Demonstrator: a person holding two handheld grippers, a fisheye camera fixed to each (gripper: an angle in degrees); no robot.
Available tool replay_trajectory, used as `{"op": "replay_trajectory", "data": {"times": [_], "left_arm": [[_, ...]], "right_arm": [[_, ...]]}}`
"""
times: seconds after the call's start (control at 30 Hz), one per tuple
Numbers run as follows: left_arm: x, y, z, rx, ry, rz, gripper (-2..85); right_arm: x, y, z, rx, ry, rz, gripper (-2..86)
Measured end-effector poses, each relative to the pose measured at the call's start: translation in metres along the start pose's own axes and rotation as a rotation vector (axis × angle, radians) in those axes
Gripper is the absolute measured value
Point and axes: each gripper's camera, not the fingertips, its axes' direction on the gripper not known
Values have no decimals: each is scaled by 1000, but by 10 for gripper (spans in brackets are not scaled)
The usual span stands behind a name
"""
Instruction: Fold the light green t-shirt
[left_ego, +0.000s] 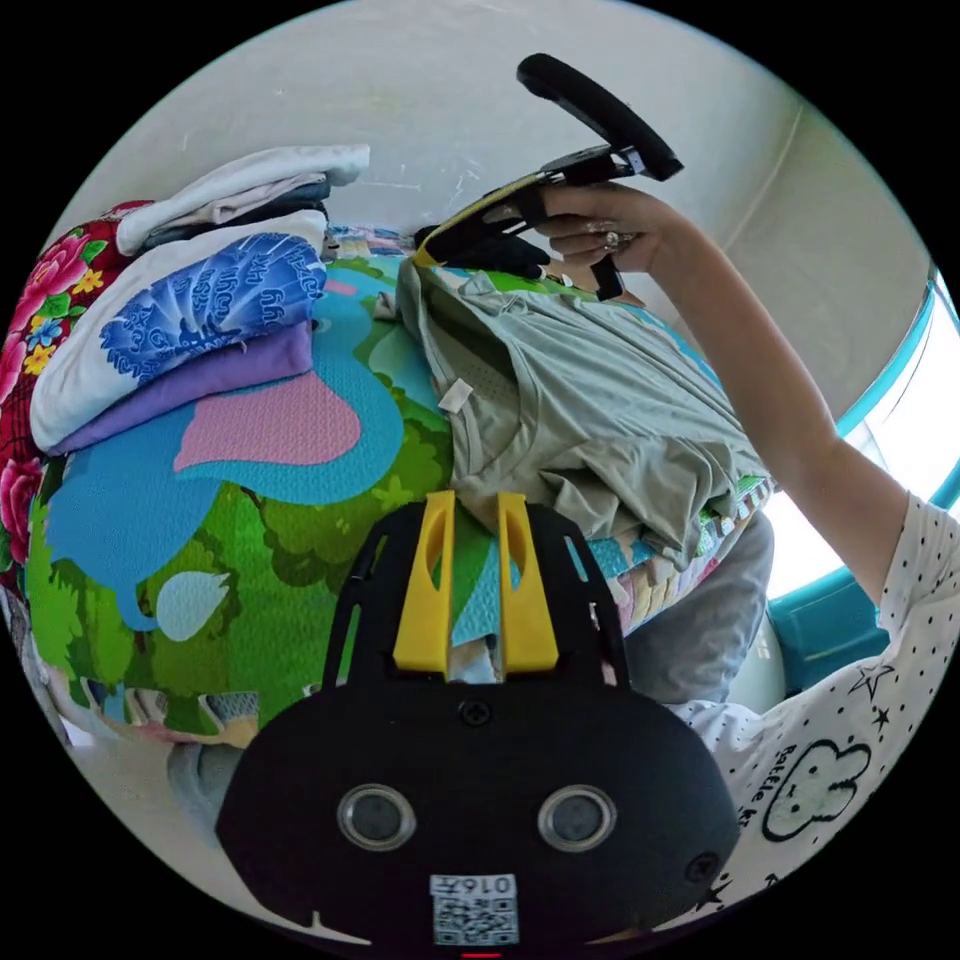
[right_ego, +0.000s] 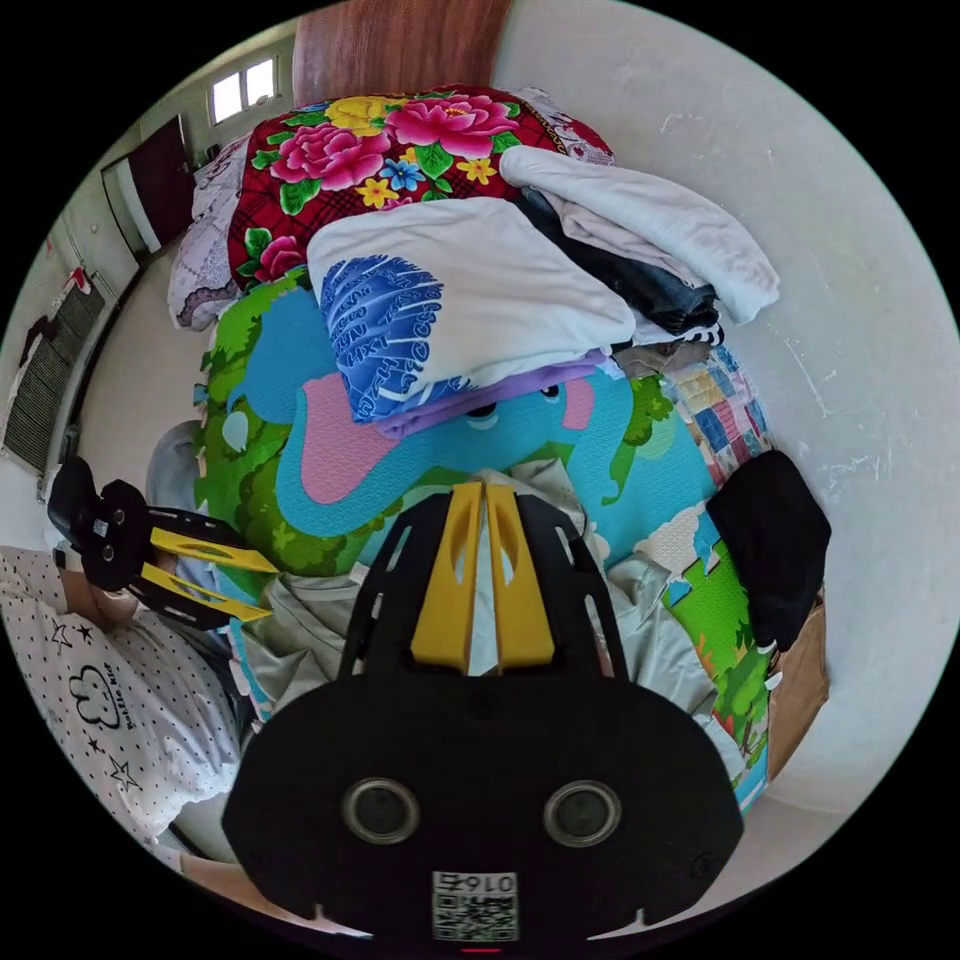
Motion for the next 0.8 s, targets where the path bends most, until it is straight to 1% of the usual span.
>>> {"op": "replay_trajectory", "data": {"times": [0.07,0.17,0.27,0.4,0.5,0.57,0.63,0.73,0.8], "left_arm": [[2,8,3,1,16,30,-3],[-1,28,-10,47,-19,11,-7],[-8,46,-29,92,1,-7,-9],[-11,65,-34,77,-92,-30,-9],[-17,79,-21,24,-120,-69,-9],[-21,89,-14,22,-98,-83,-9],[-24,96,-9,19,-82,-90,-10],[-25,106,-5,21,-65,-74,-10],[-26,113,-4,23,-68,-58,-10]], "right_arm": [[7,-8,4,10,17,27,-1],[24,-23,9,22,27,106,0],[38,-43,22,23,-26,147,2],[43,-76,54,-14,-50,162,10],[38,-101,89,-74,-90,138,49],[37,-106,104,-108,-3,109,102],[43,-100,103,-82,26,94,117],[70,-83,101,-61,-14,106,133],[92,-68,95,-16,-90,115,137]]}}
